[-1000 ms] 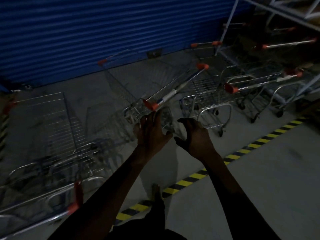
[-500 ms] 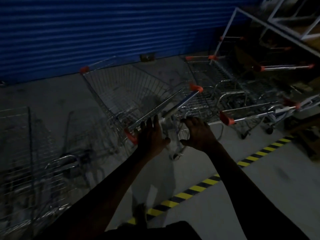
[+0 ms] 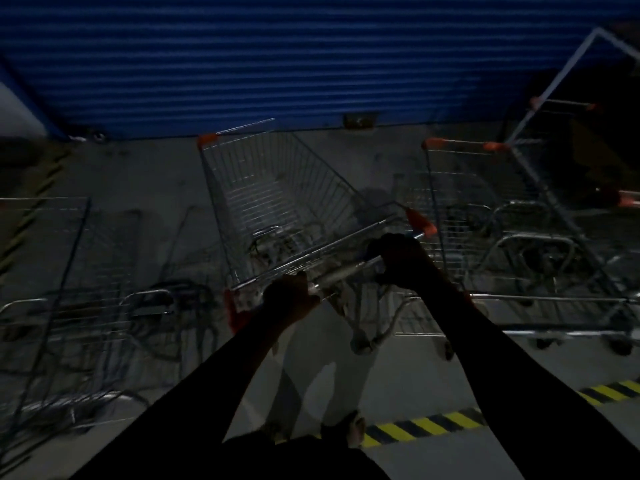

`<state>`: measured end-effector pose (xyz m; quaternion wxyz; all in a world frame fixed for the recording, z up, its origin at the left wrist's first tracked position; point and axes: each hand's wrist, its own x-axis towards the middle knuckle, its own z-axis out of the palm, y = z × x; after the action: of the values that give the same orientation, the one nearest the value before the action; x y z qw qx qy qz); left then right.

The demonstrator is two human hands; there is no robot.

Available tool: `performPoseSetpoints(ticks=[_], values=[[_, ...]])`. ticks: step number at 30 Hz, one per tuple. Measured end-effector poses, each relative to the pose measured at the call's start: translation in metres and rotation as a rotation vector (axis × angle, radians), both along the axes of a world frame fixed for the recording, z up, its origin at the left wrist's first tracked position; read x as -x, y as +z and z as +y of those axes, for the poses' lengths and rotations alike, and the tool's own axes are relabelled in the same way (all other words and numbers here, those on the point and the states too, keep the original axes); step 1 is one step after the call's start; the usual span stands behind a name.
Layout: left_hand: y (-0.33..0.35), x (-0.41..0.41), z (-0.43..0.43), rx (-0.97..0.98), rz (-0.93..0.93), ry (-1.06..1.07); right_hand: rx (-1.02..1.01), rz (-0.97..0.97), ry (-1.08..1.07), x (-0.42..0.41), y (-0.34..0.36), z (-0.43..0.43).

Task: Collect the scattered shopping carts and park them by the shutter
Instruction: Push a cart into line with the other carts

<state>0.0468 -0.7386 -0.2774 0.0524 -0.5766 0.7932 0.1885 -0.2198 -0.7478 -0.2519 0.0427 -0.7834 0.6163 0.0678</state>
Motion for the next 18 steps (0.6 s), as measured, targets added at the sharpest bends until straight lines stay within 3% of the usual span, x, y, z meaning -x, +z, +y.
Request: performPoseSetpoints(ticks=[5, 9, 12, 14, 16, 18], values=[[-0.011, 0.012, -0.007, -0.029, -0.117, 0.097, -0.052, 0.076, 0.118, 0.010, -0.015, -0.034], [-0.005, 0.009, -0.018, 0.113, -0.163, 0.129, -0.171, 0.083, 0.132, 0.011, -0.024, -0.065], [-0.009, -0.003, -0.041, 0.112, -0.233, 0.053, 0.069, 0.050, 0.284, 0.005, -0.036, -0.089], [-0.022, -0.020, -0.065, 0.154, -0.237, 0.034, 0.242, -0.105, 0.293, 0.004, -0.044, -0.109], [-0.021, -0.032, -0.091, 0.205, -0.220, -0.004, 0.297, -0.112, 0.298, -0.013, -0.044, -0.124], [-0.005, -0.041, -0.120, 0.179, -0.138, -0.004, 0.153, -0.141, 0.270, -0.031, -0.042, -0.146]])
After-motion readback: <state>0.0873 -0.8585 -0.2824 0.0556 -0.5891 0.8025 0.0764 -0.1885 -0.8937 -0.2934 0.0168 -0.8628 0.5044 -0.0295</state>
